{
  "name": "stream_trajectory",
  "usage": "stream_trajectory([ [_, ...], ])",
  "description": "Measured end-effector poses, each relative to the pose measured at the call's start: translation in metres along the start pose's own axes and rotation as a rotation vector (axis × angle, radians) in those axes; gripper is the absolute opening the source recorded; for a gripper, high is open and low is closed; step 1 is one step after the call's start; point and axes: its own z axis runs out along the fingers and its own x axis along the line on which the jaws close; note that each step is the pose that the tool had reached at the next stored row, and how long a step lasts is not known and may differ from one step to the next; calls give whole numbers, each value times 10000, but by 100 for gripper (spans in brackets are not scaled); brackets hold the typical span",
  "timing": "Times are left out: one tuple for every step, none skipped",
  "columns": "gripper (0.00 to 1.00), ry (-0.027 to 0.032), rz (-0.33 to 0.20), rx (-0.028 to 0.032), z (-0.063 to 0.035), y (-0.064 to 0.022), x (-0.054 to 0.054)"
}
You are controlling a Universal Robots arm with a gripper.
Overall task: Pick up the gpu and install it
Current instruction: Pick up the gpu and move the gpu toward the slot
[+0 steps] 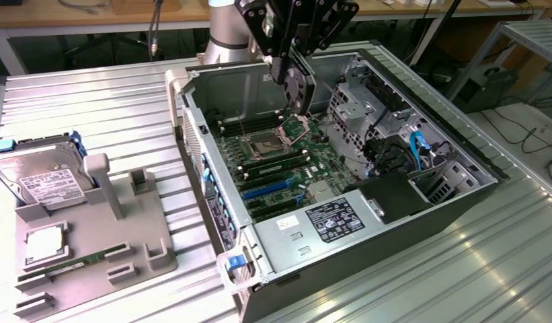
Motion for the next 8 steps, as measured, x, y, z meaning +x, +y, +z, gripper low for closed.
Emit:
stream_trajectory([
  [28,0,-1,1,0,0,-6],
  [28,1,-1,1,0,0,-11],
  [28,0,0,1,0,0,-15],
  [28,1,-1,1,0,1,-23],
  [28,0,-1,1,0,1,-32],
  [28,0,0,1,1,1,-43],
  [28,0,0,1,1,1,-53],
  [28,1,0,1,1,2,-70],
])
